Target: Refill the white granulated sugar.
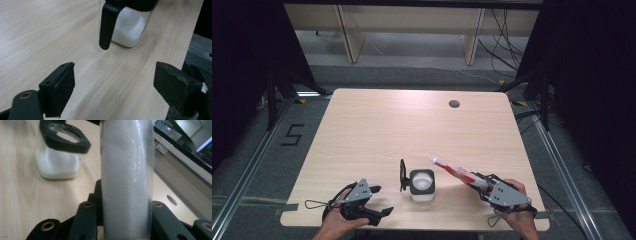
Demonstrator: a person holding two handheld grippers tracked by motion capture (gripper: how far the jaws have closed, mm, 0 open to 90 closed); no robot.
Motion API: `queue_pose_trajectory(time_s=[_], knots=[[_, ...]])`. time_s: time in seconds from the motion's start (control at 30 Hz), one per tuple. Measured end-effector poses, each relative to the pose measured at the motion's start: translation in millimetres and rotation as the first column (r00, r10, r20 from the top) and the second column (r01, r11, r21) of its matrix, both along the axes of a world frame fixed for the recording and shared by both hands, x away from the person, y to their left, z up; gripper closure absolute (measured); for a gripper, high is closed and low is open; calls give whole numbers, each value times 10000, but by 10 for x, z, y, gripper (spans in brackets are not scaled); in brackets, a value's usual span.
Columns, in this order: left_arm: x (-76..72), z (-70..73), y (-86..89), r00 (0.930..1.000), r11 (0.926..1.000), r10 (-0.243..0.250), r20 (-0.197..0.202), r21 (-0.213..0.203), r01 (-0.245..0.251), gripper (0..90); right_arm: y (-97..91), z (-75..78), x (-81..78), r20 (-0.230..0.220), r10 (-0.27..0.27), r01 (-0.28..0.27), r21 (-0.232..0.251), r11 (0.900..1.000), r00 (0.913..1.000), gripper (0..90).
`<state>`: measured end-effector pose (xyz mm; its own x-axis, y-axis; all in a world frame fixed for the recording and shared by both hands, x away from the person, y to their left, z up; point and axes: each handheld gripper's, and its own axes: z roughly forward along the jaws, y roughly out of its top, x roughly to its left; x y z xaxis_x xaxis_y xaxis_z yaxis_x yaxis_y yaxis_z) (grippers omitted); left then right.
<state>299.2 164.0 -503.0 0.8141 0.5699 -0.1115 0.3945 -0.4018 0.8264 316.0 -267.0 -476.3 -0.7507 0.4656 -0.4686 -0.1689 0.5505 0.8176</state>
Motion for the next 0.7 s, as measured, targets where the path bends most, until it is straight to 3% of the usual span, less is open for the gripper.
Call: queue_pose_trajectory(time_s=[0.1, 0.13, 0.23, 0.27, 0.3, 0.33, 0.37, 0.43, 0.5, 0.57, 0.63, 0.7], knots=[[7, 10, 9, 10000, 9999, -43, 17, 112, 42, 168, -77, -46, 62, -218, -271, 279, 384, 9989, 9994, 721], [5, 9, 7, 10000, 10000, -15, 9, 62, 15, 168, -148, -65, 89, -462, -483, 531, 1083, 9927, 9978, 723], [7, 17, 20, 10000, 9998, -22, -1, 183, 22, 168, -220, -80, 109, -620, -616, 699, 1430, 9872, 9962, 724], [8, 15, 17, 10000, 9999, -21, 56, 152, 21, 168, -259, -89, 134, -392, -660, 715, 1599, 9845, 9970, 724], [2, 18, 17, 10000, 9999, 0, 58, 141, -1, 168, -326, -121, 129, -893, -847, 1007, 1931, 9760, 9924, 724], [4, 21, 21, 9999, 9998, -64, 118, 164, 62, 168, -326, -121, 129, -893, -847, 1007, 1931, 9760, 9924, 724], [2, 22, 21, 9999, 9999, -39, 107, 144, 38, 168, -349, -135, 120, -1161, -1046, 1279, 2166, 9679, 9877, 724], [8, 17, 22, 9999, 10000, -63, 142, 68, 62, 168, -391, -148, 128, -1290, -969, 1258, 2393, 9628, 9869, 724], [6, 11, 23, 10000, 10000, 31, 90, 39, -31, 167, -404, -143, 138, -1108, -986, 1230, 2414, 9626, 9889, 724], [-3, 18, 25, 10000, 9999, 94, 19, 67, -94, 168, -396, -146, 125, -1407, -1051, 1362, 2344, 9625, 9845, 723], [7, 23, 36, 9999, 9999, -7, 127, 112, 6, 168, -402, -142, 123, -1306, -1099, 1370, 2216, 9655, 9853, 723], [6, 21, 39, 9999, 10000, 59, 103, 57, -59, 168, -409, -144, 99, -1466, -1213, 1532, 2312, 9608, 9817, 721]])
